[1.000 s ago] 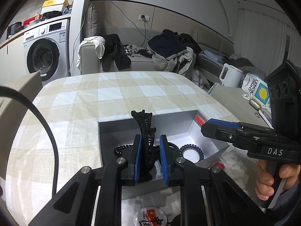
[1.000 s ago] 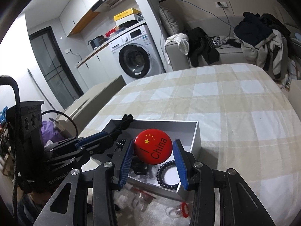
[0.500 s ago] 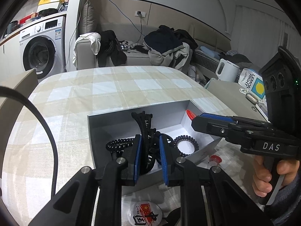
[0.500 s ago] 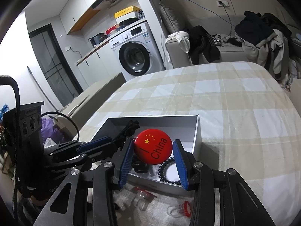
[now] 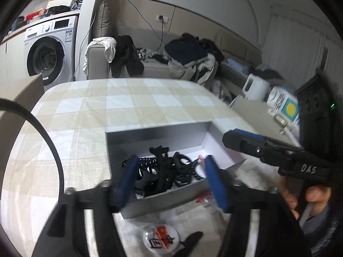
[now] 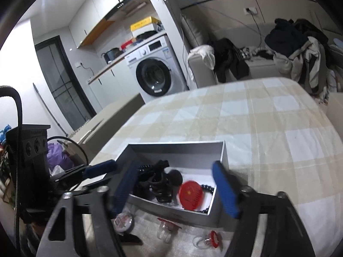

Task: Organize jewelry
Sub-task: 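Withdraw both grippers from the grey box toward the remaining items, then grasp the white round badge with the left gripper while the right gripper grasps a clear red-rimmed ring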

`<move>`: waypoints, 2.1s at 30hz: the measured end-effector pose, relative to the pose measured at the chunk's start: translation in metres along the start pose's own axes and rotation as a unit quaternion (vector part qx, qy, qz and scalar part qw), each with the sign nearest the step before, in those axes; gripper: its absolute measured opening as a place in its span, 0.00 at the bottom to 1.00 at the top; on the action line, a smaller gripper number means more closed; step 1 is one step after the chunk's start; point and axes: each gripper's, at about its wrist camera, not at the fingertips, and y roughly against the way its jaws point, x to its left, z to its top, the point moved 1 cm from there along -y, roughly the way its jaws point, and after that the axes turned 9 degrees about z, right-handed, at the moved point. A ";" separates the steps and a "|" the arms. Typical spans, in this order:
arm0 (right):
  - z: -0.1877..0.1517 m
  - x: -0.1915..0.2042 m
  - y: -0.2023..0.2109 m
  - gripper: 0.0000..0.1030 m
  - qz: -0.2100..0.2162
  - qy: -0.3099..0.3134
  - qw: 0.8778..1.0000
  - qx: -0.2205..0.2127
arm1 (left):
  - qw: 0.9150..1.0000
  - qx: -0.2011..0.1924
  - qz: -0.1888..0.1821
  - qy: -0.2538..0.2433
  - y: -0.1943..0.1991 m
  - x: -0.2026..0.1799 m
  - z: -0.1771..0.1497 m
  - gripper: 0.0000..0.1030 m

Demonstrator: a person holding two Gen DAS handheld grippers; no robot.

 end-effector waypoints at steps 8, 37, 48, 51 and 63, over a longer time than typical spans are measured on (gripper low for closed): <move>-0.009 0.008 0.014 1.00 -0.053 0.050 0.997 0.027 | 0.998 -0.041 0.037 0.007 0.034 0.008 -0.007 0.99; -0.064 -0.016 0.011 1.00 -0.094 0.052 0.984 0.142 | 0.994 0.048 0.084 -0.049 0.000 -0.001 -0.050 0.99; -0.071 -0.008 -0.004 0.78 -0.090 0.074 0.979 0.169 | 0.993 0.075 0.082 -0.035 -0.009 0.007 -0.054 0.99; -0.072 -0.006 -0.006 0.73 -0.095 0.083 0.977 0.170 | 0.993 0.080 0.083 -0.028 -0.010 0.009 -0.054 0.99; -0.074 0.005 -0.014 0.46 -0.116 0.120 0.969 0.180 | 0.993 0.086 0.078 -0.026 -0.011 0.011 -0.055 0.99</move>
